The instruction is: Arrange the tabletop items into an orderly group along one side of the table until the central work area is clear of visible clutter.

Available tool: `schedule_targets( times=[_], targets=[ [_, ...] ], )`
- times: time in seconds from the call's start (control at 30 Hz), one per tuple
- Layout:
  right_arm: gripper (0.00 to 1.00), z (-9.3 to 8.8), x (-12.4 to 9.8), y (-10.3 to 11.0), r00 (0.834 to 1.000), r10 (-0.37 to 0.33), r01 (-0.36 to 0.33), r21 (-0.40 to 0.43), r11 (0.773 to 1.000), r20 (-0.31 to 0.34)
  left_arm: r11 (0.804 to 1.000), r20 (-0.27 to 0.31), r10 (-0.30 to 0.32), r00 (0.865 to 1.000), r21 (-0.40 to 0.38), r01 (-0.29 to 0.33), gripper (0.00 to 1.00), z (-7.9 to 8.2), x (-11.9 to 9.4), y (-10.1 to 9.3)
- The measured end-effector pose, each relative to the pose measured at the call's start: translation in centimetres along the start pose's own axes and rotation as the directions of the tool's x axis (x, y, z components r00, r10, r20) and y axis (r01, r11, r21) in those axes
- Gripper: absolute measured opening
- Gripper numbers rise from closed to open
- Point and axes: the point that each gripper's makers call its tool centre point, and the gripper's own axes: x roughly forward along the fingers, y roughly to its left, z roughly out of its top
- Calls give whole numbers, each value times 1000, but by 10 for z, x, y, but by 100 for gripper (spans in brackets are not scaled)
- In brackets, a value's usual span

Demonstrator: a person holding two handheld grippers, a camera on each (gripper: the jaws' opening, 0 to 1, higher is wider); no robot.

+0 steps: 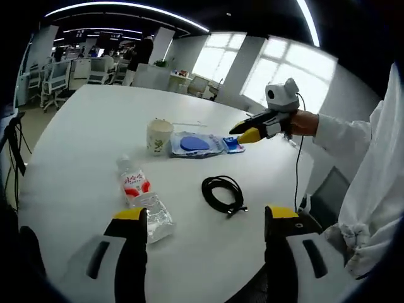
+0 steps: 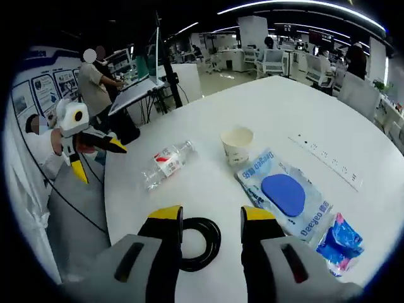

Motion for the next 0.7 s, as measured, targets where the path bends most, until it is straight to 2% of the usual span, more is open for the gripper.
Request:
schedule_targets(
  times=[0.13,0.27,0.5,0.7],
  targets=[
    [35,-14,-7,-3,998,-41,38,91,995,38,1000,-13,-24,1000,17,24,77,3,10,-8],
    [35,-31,-11,-6,996,-78,71,134,988,43,998,-27,-54,998,37,54,77,8,22,-17],
    [36,-61,-9,-10,987,-149,125,281,951,67,993,-56,-93,994,65,97,76,14,46,-29],
    [36,-82,-2,-8,981,-189,163,322,933,51,988,-94,-119,988,89,128,74,14,74,-36]
  ],
)
